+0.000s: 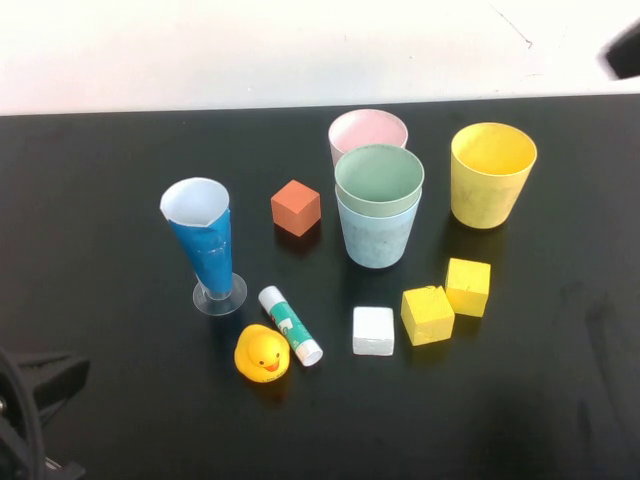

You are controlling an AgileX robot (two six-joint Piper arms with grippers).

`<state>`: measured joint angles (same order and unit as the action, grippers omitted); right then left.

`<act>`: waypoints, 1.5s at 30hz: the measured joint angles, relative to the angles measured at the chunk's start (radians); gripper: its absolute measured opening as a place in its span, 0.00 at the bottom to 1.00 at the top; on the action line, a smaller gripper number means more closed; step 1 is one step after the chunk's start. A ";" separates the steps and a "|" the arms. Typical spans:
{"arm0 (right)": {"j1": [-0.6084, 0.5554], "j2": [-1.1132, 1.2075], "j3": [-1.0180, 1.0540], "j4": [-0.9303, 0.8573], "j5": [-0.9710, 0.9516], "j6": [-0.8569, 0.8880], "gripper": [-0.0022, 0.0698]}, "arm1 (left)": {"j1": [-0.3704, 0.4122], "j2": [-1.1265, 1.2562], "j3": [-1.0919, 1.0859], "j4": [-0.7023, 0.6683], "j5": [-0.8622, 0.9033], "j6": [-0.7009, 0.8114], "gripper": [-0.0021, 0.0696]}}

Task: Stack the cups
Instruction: Pick up the pink cup

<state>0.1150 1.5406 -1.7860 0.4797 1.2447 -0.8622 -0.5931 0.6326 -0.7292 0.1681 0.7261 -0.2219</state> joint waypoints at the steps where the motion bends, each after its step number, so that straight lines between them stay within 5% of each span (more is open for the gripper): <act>1: 0.027 0.027 -0.024 -0.026 0.000 0.002 0.03 | 0.000 0.000 0.000 0.001 0.000 0.000 0.03; 10: 0.148 0.312 -0.251 -0.122 -0.031 0.065 0.06 | 0.000 0.000 0.000 0.002 0.000 -0.024 0.03; 18: 0.152 0.491 -0.402 -0.079 -0.068 0.079 0.46 | 0.000 0.000 0.000 0.002 0.000 -0.043 0.03; 21: 0.165 0.525 -0.426 -0.063 -0.098 0.060 0.51 | 0.000 0.000 0.000 0.002 0.000 -0.045 0.03; 45: 0.197 0.709 -0.453 0.062 -0.226 0.027 0.53 | 0.000 0.000 0.000 0.031 -0.002 -0.048 0.03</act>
<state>0.3124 2.2496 -2.2389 0.5419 1.0185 -0.8350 -0.5931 0.6326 -0.7288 0.1994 0.7245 -0.2694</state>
